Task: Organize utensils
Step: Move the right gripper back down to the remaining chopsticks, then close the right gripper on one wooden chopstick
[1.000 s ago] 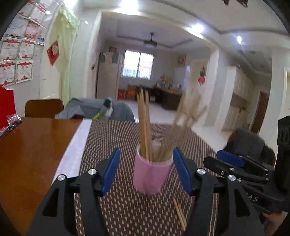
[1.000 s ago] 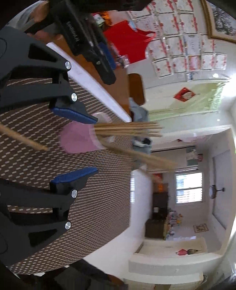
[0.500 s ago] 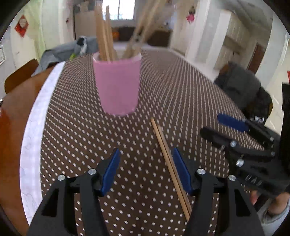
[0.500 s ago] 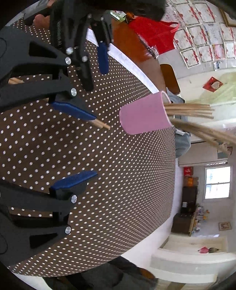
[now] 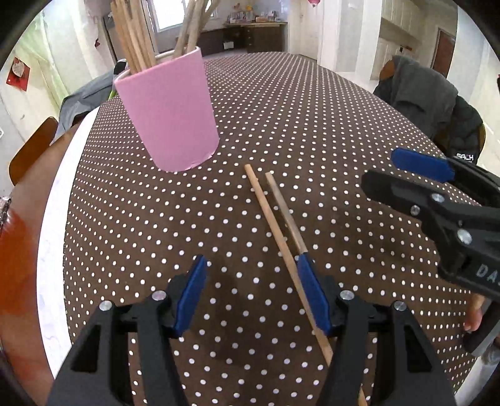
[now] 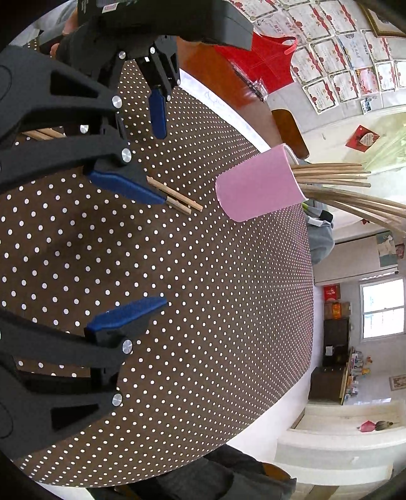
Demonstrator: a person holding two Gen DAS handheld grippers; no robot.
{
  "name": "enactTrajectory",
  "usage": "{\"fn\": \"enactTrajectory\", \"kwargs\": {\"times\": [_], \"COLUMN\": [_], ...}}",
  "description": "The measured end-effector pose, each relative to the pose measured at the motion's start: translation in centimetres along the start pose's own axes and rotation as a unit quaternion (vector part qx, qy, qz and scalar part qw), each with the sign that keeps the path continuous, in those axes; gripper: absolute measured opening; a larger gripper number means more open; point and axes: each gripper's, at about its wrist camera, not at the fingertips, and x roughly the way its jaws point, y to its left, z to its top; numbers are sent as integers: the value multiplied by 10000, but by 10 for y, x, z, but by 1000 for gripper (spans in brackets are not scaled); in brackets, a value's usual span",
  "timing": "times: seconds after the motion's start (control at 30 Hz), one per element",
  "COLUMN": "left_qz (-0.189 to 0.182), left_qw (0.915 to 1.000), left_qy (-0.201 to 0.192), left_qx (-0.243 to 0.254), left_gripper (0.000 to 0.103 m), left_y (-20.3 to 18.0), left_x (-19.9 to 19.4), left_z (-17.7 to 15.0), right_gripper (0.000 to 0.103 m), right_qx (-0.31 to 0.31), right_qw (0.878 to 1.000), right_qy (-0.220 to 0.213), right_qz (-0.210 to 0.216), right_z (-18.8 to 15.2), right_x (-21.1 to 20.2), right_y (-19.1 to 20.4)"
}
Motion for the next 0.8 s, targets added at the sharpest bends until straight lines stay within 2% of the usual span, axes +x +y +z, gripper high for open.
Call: {"fn": "enactTrajectory", "kwargs": {"times": [0.13,0.23,0.27,0.37,0.47,0.57,0.8], "left_qz": [97,-7,-75,-162,-177,-198,-322], "left_qw": [9999,9997,9996,9995,9992,9988,9963], "left_qy": [62,182,182,223,267,254,120], "left_qx": [52,-150,-189,-170,-221,-371,-793], "left_gripper": [60,60,54,19,10,7,6], "left_y": [-4,6,10,20,31,43,61], "left_x": [6,8,10,9,7,4,-2], "left_z": [8,15,17,18,12,3,-12], "right_gripper": [62,62,62,62,62,62,62], "right_qx": [36,50,48,-1,-110,-125,-459], "right_qw": [10000,10000,9999,9997,9990,9973,9929], "right_qy": [23,69,87,224,429,701,1099], "right_qz": [10,19,24,60,83,193,-34], "right_z": [-1,0,1,1,2,1,-3], "right_x": [-1,-1,-2,0,8,17,40], "right_y": [-3,-4,-3,2,10,21,57]}}
